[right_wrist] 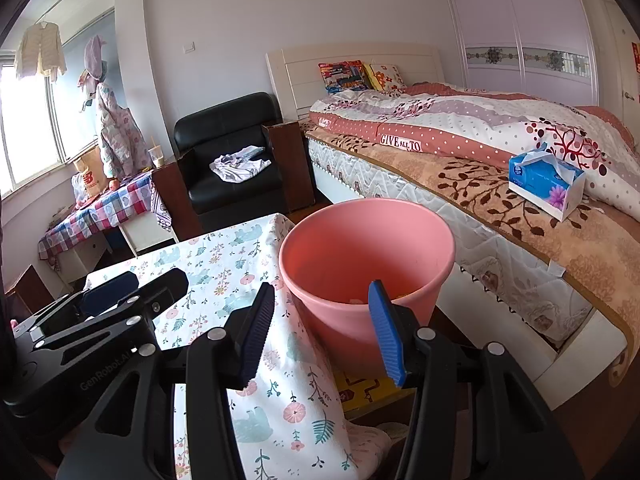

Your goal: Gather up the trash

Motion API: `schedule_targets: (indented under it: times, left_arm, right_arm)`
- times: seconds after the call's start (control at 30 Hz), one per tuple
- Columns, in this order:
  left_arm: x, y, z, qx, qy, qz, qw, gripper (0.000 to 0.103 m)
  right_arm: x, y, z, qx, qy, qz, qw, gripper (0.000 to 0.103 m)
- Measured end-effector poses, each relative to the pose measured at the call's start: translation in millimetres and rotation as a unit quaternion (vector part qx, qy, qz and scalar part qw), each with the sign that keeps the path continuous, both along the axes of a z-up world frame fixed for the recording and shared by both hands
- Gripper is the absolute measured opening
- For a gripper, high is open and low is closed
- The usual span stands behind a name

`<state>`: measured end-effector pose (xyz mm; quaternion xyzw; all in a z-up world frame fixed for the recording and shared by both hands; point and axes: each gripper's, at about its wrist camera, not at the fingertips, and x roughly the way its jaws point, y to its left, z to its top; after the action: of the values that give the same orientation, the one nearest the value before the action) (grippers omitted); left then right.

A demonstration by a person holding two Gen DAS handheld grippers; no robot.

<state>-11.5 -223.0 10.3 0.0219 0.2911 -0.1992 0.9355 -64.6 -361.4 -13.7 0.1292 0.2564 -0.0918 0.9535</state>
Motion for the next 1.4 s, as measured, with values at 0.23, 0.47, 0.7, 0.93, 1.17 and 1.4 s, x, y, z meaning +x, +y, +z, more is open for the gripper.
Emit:
schedule_targets:
  times: [0.23, 0.47, 0.7, 0.93, 1.17, 1.4]
  left_arm:
    - [-1.0, 0.2, -0.9, -0.001, -0.001, 0.0, 1.0, 0.061]
    - [-1.8, 0.7, -1.1, -0.002, 0.0, 0.0, 1.0, 0.061]
    - [-3.0, 3.2, -2.1, -0.003, 0.0, 0.004, 1.0, 0.061]
    - [-2.6, 5.3, -3.1, -0.002, 0.001, 0.008, 1.0, 0.061]
    - [-2.2, 6.0, -3.9, -0.002, 0.003, 0.005, 1.0, 0.061]
    - [-2.3, 6.2, -4.5, -0.002, 0.003, 0.005, 1.0, 0.061]
  right_arm:
    - [0.0, 0.0, 0.3, -0.001, 0.0, 0.0, 1.0, 0.05]
    - [-0.2, 0.4, 0.2, 0.0, 0.0, 0.0, 1.0, 0.05]
    - [0.0, 0.6, 0.3, -0.001, 0.0, 0.0, 1.0, 0.05]
    - [0.2, 0.9, 0.3, -0.001, 0.001, 0.001, 1.0, 0.05]
    - [0.5, 3.3, -1.8, -0.002, 0.002, 0.002, 1.0, 0.05]
    - [0.4, 4.6, -2.7, -0.004, 0.002, 0.002, 1.0, 0.05]
